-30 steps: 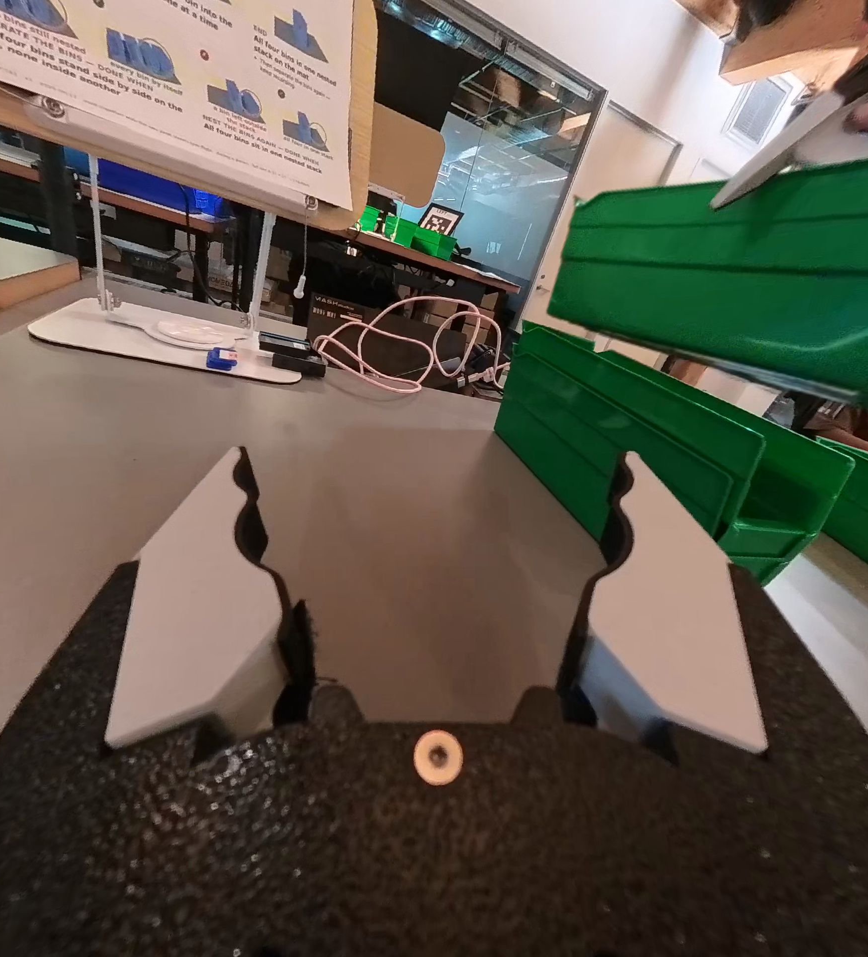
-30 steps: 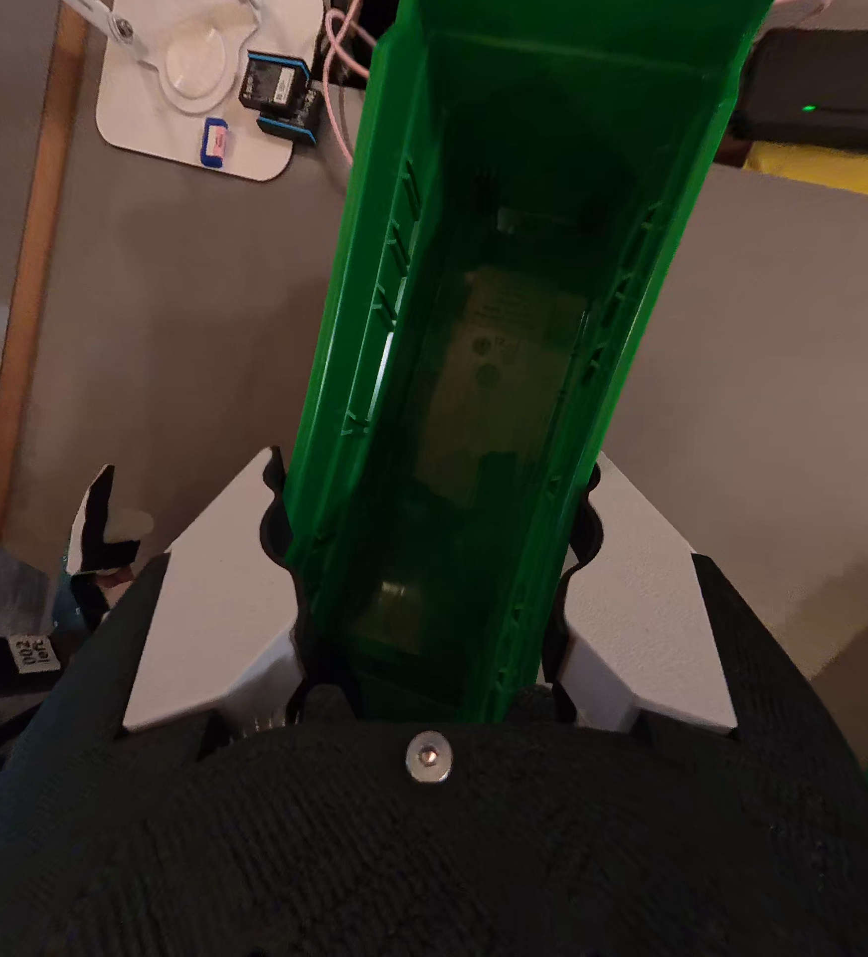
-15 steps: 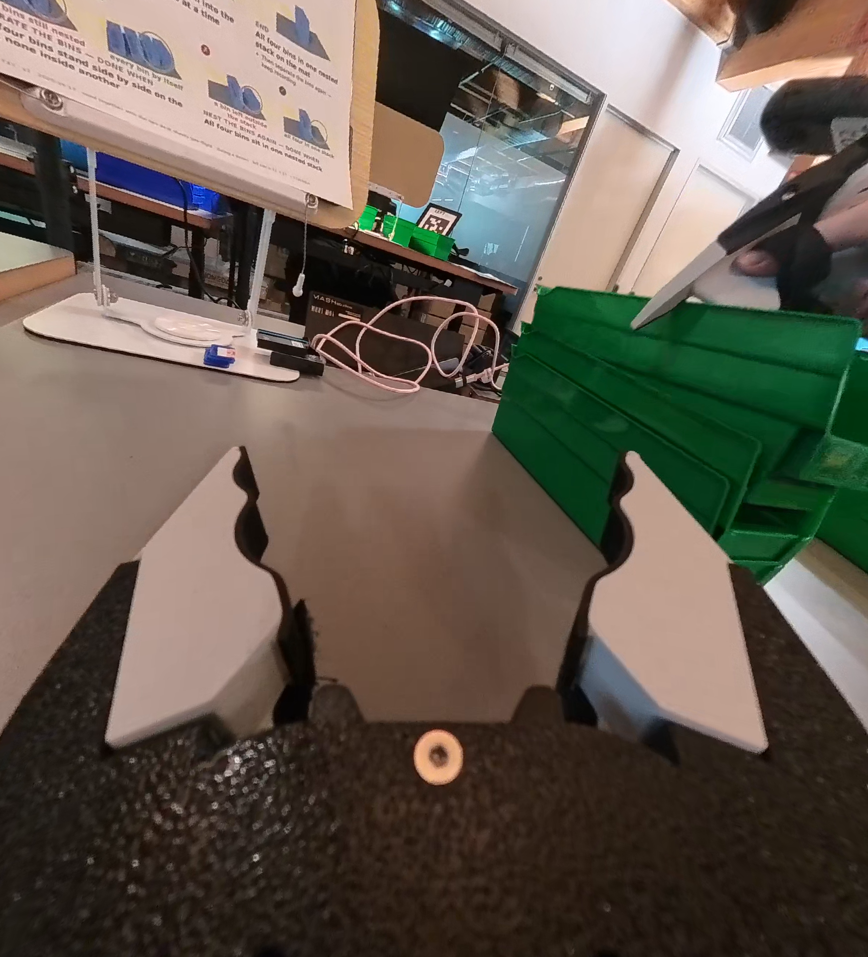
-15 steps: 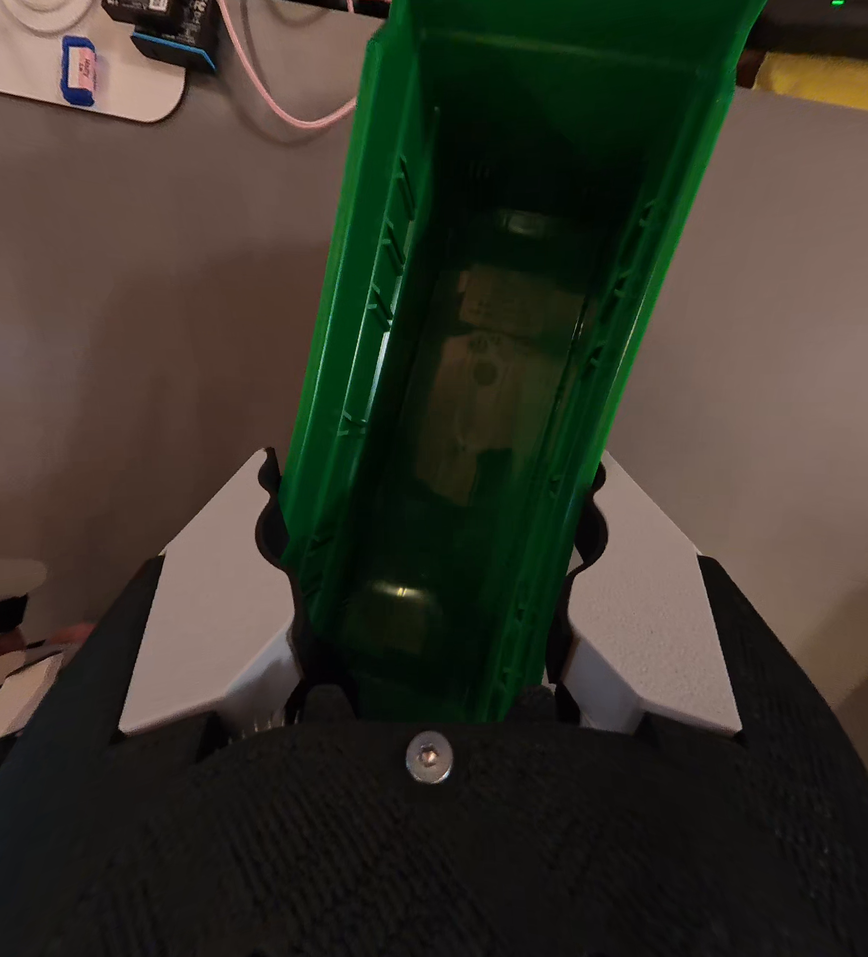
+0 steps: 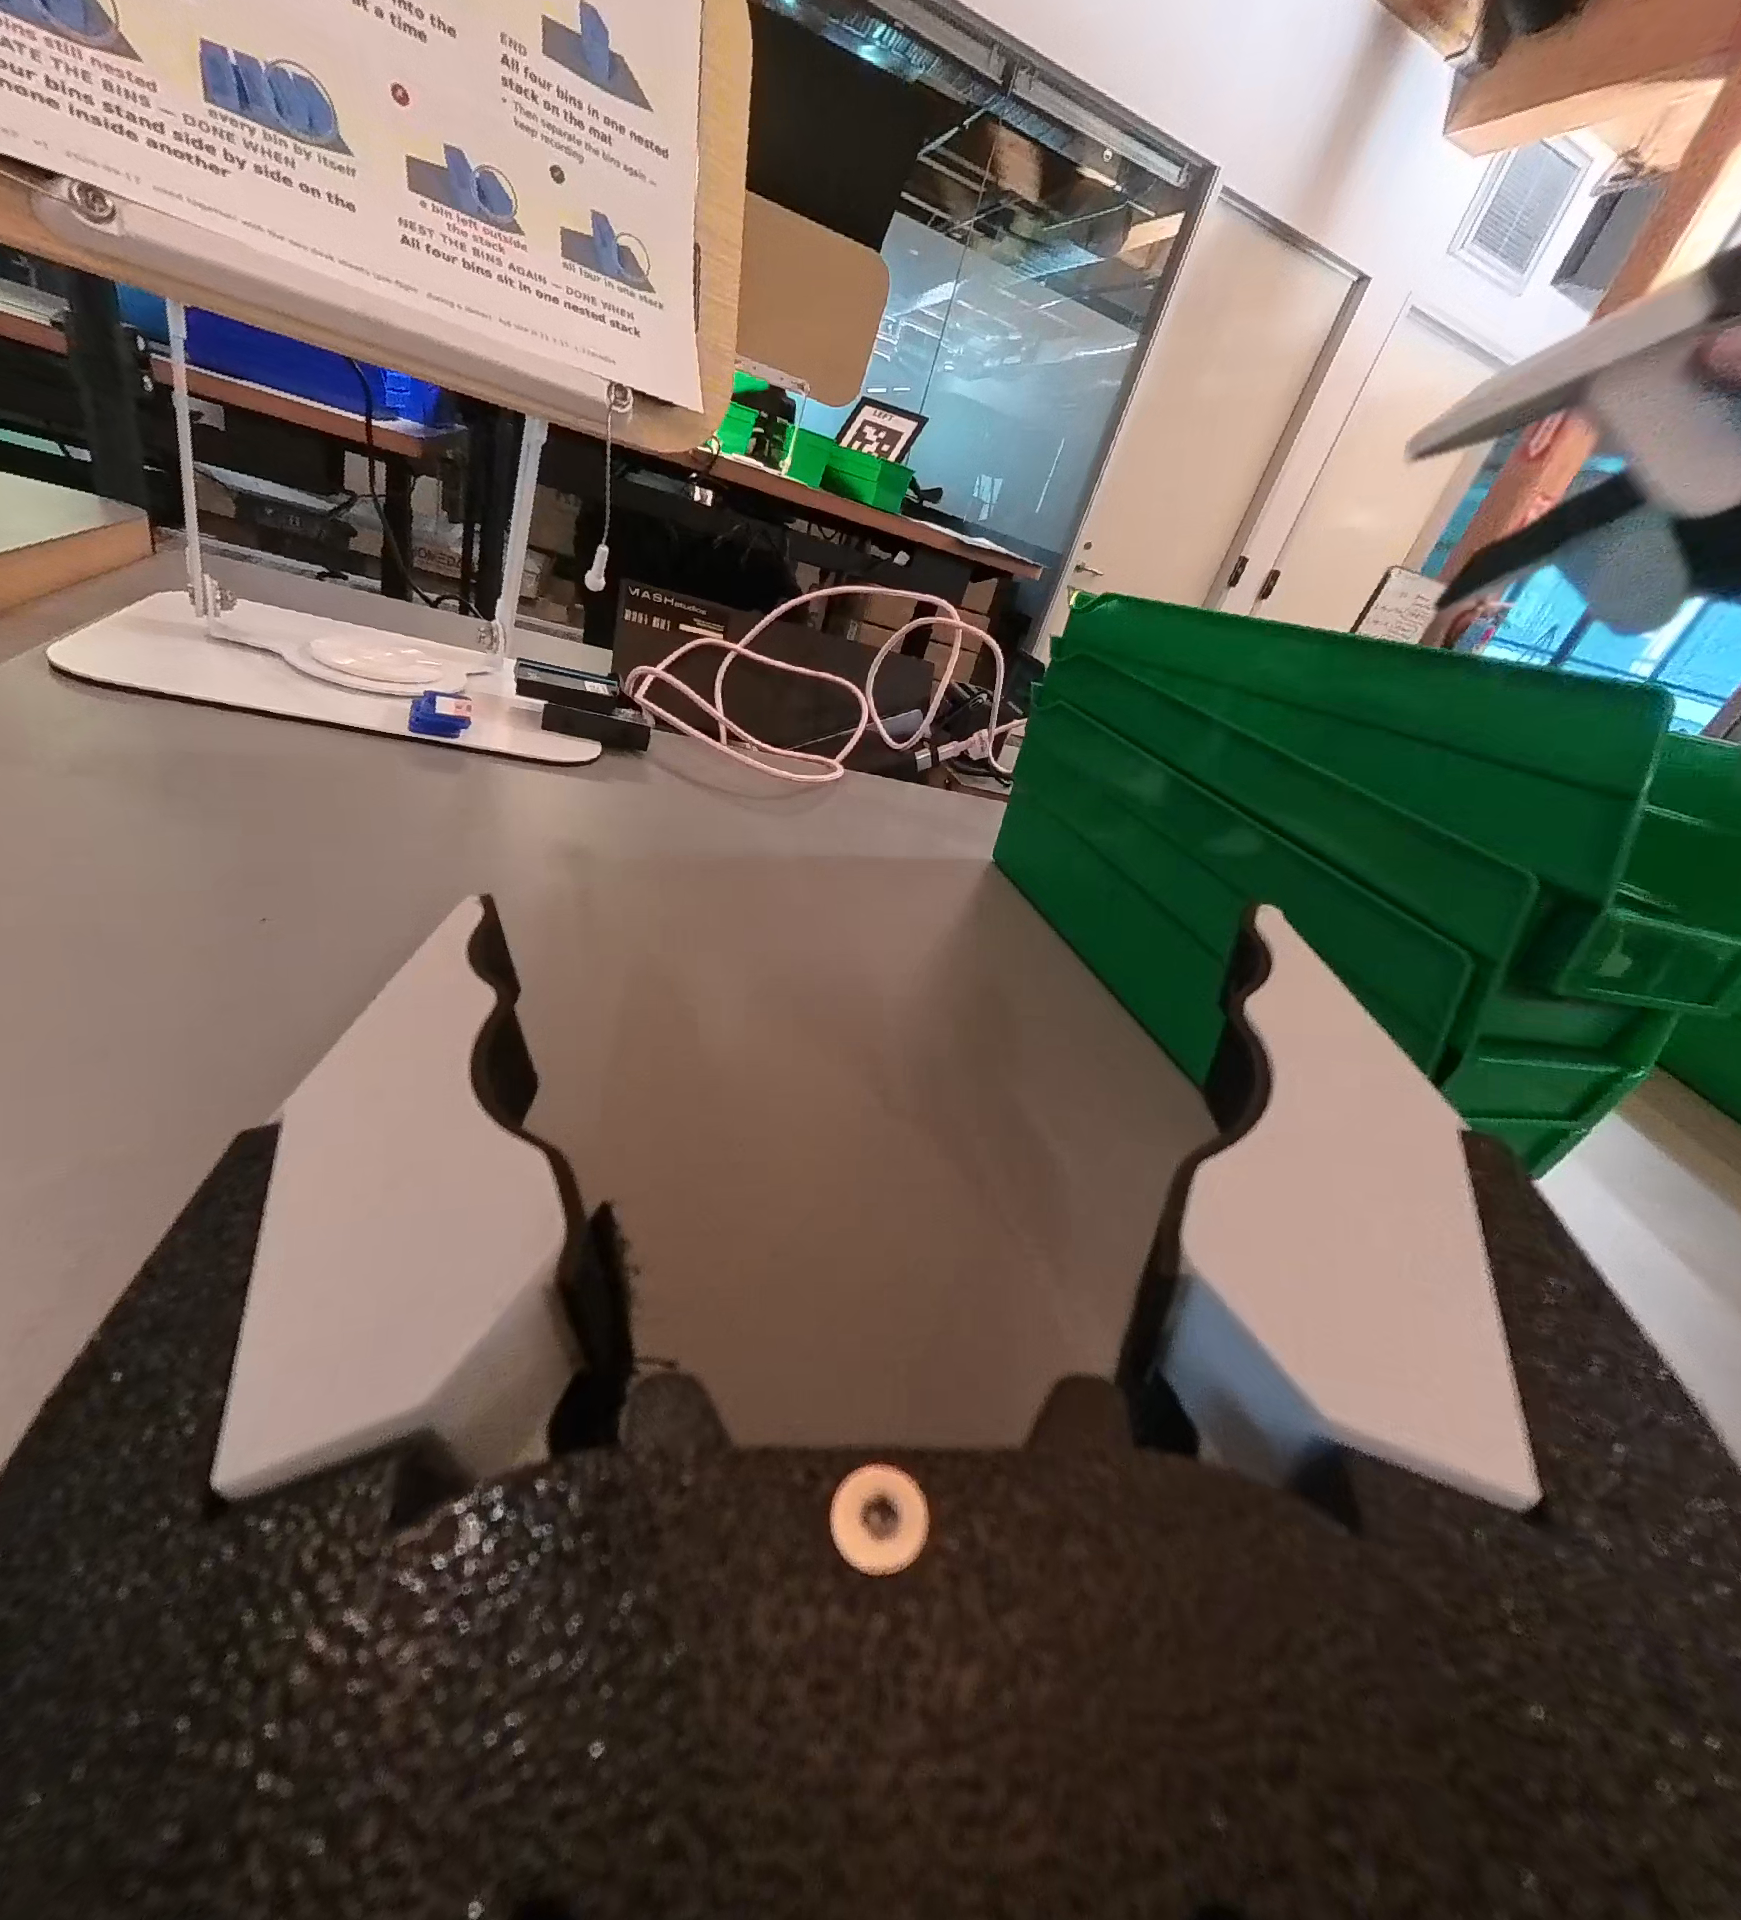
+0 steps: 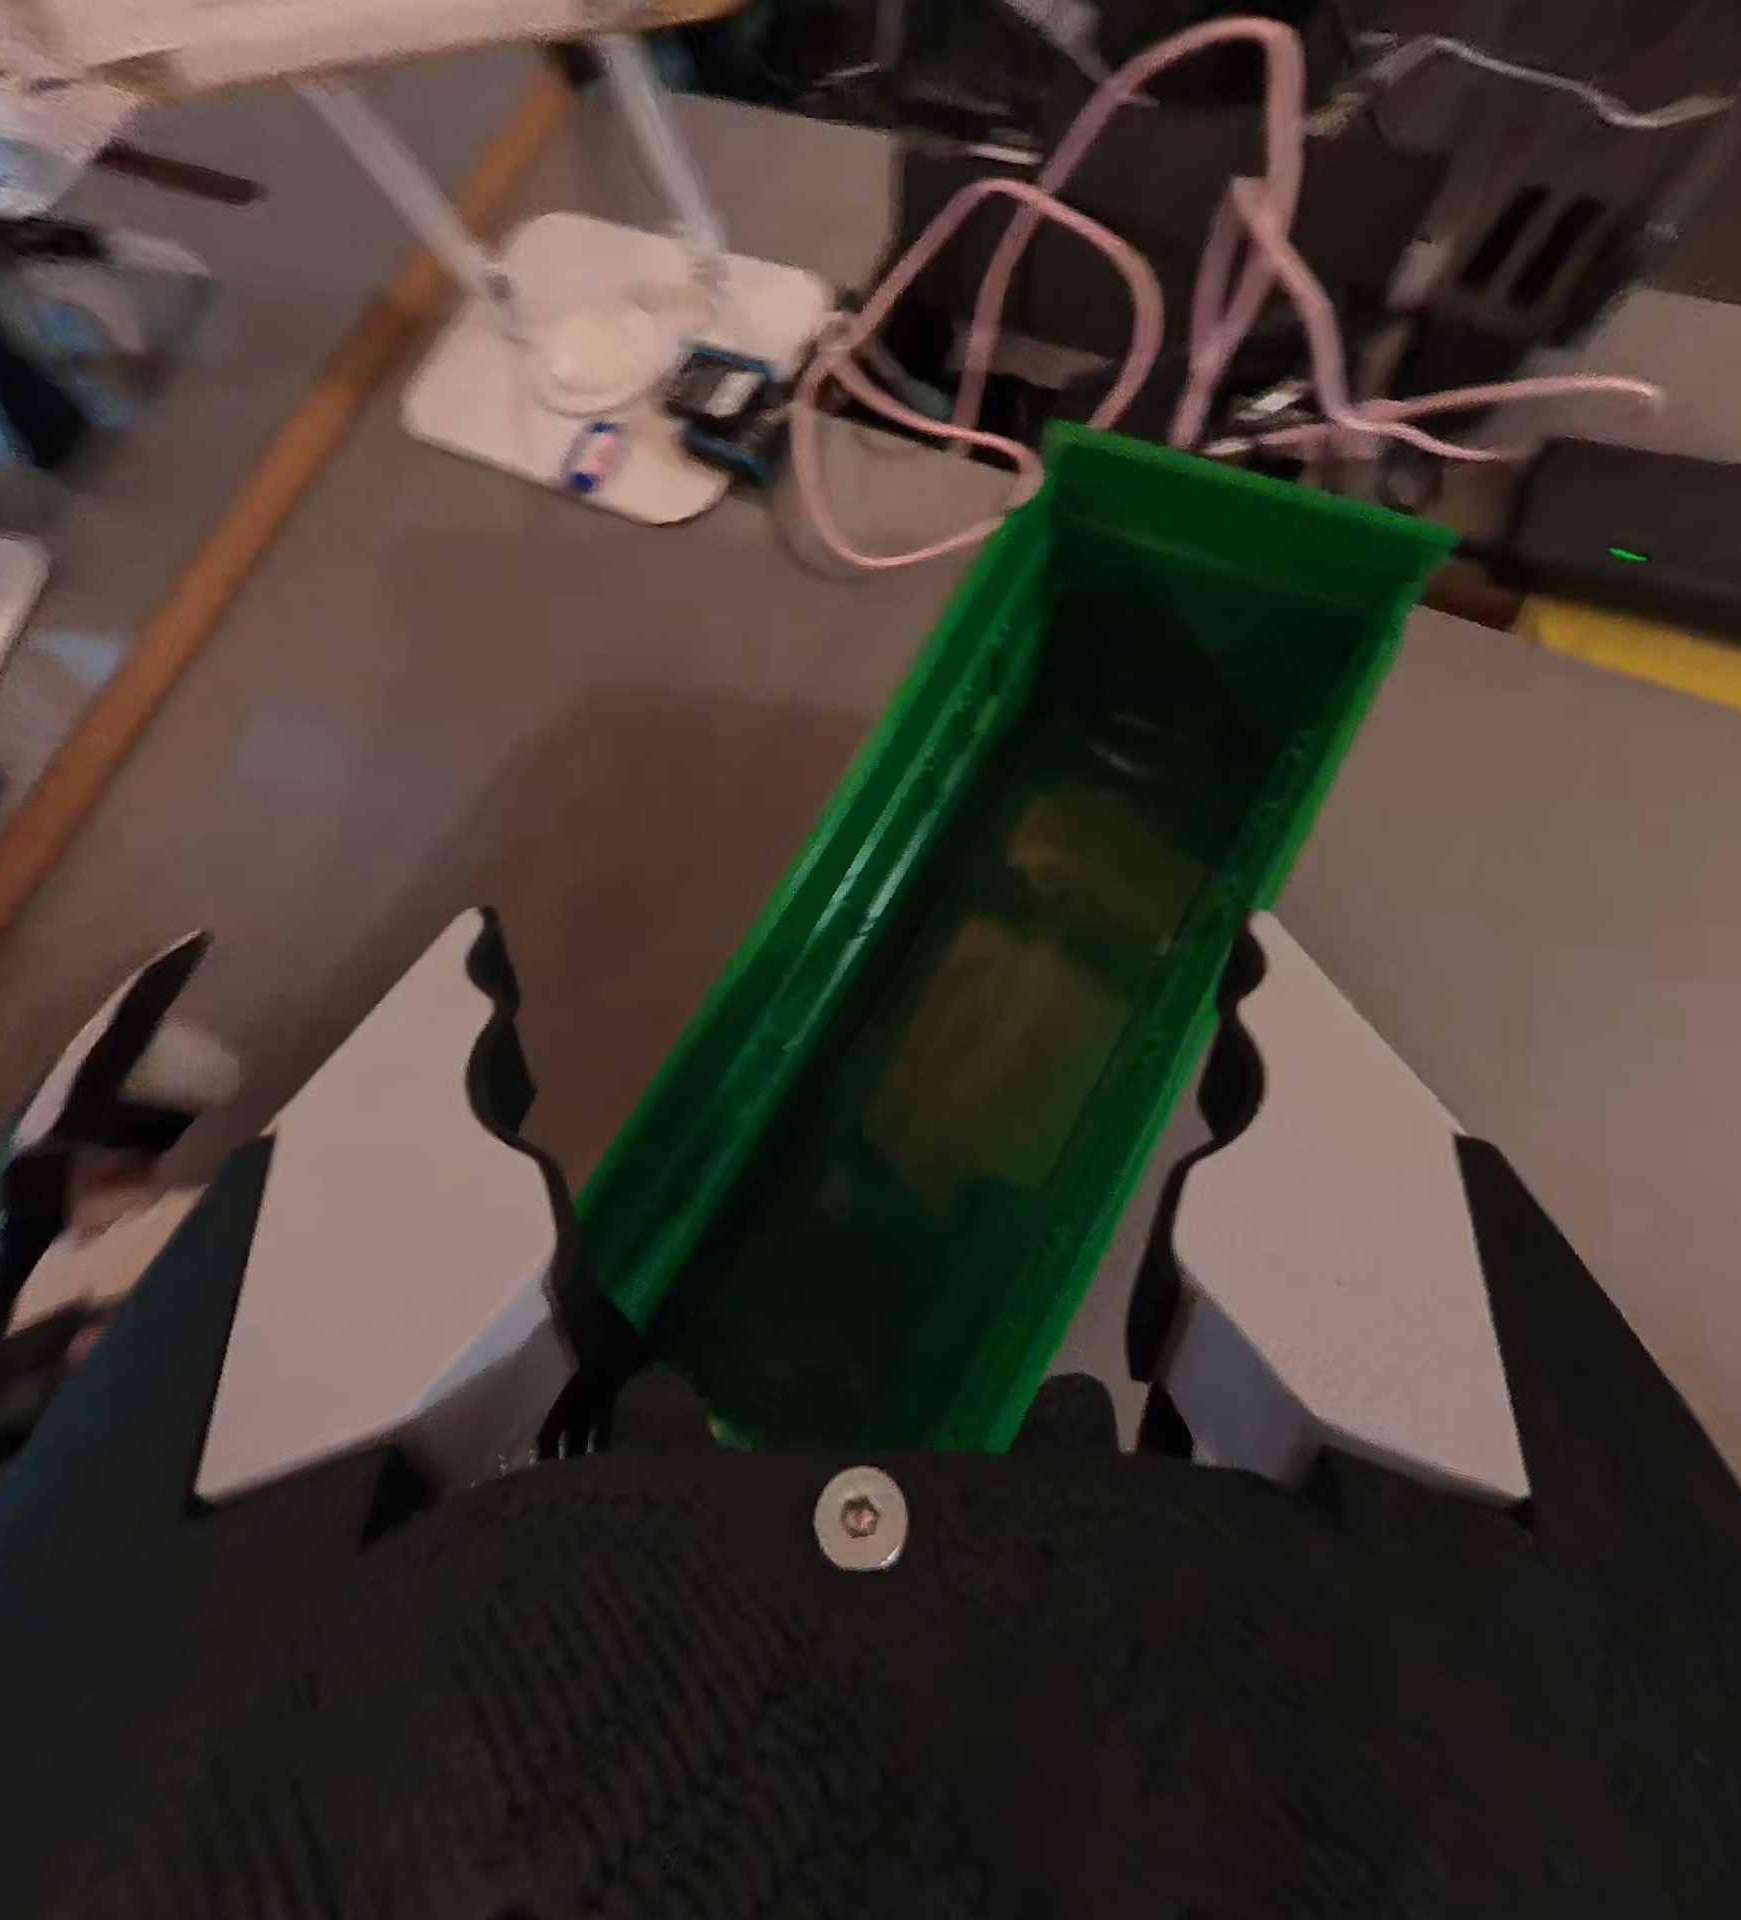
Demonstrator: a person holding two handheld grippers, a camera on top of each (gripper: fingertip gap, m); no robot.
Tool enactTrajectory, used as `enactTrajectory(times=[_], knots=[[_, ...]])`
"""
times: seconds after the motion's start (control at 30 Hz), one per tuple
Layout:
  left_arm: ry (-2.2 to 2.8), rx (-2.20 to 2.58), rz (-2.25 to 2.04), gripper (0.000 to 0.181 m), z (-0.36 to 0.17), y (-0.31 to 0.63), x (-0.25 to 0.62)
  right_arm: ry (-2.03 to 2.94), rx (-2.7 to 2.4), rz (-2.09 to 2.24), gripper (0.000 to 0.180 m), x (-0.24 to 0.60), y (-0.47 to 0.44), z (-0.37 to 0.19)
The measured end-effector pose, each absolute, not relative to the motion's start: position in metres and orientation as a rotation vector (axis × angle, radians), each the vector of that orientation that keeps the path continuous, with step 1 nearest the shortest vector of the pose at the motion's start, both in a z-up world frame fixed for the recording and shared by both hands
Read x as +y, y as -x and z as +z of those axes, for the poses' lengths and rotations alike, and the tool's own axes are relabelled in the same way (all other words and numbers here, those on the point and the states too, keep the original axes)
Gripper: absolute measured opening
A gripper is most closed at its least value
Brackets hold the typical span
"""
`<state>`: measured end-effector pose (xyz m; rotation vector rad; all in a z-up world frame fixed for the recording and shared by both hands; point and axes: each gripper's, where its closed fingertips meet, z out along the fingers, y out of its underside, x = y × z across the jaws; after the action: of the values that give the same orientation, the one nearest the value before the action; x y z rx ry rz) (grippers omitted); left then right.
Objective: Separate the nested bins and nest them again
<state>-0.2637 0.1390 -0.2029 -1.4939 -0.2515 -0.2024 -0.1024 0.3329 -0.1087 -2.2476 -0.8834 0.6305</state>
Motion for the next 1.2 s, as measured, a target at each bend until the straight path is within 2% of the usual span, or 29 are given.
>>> enactTrajectory(times=[0.03,0.17,0.23,0.3,0.33,0.47,0.5,0.53,0.57,0.6,1.2], knots=[[1.495,-0.251,-0.200,0.132,-0.203,0.264,0.139,2.236,-0.969,0.683,0.126,0.320,0.104,-0.105],[1.490,-0.251,-0.198,0.131,-0.202,0.264,0.138,2.112,-1.614,0.801,0.119,0.235,0.097,-0.124],[1.486,-0.254,-0.198,0.131,-0.202,0.264,0.138,1.998,-1.966,0.663,0.098,0.202,0.072,-0.147],[1.491,-0.252,-0.195,0.131,-0.203,0.264,0.138,1.921,-2.153,0.418,0.090,0.194,0.051,-0.170],[1.493,-0.251,-0.193,0.131,-0.203,0.263,0.139,1.880,-2.201,0.288,0.079,0.196,0.045,-0.178],[1.491,-0.249,-0.196,0.132,-0.202,0.263,0.138,1.831,-2.285,-0.019,0.074,0.205,0.040,-0.204],[1.488,-0.250,-0.201,0.132,-0.202,0.263,0.138,1.822,-2.293,-0.075,0.063,0.209,0.040,-0.208],[1.485,-0.252,-0.206,0.131,-0.202,0.263,0.138,1.811,-2.299,-0.106,0.041,0.212,0.042,-0.212],[1.483,-0.254,-0.211,0.131,-0.202,0.264,0.138,1.809,-2.321,-0.094,0.028,0.209,0.043,-0.215],[1.482,-0.256,-0.215,0.131,-0.202,0.264,0.138,1.794,-2.329,-0.073,0.022,0.205,0.047,-0.216],[1.481,-0.258,-0.218,0.131,-0.202,0.264,0.138,1.635,-2.179,-0.093,0.024,0.206,0.067,-0.214]])
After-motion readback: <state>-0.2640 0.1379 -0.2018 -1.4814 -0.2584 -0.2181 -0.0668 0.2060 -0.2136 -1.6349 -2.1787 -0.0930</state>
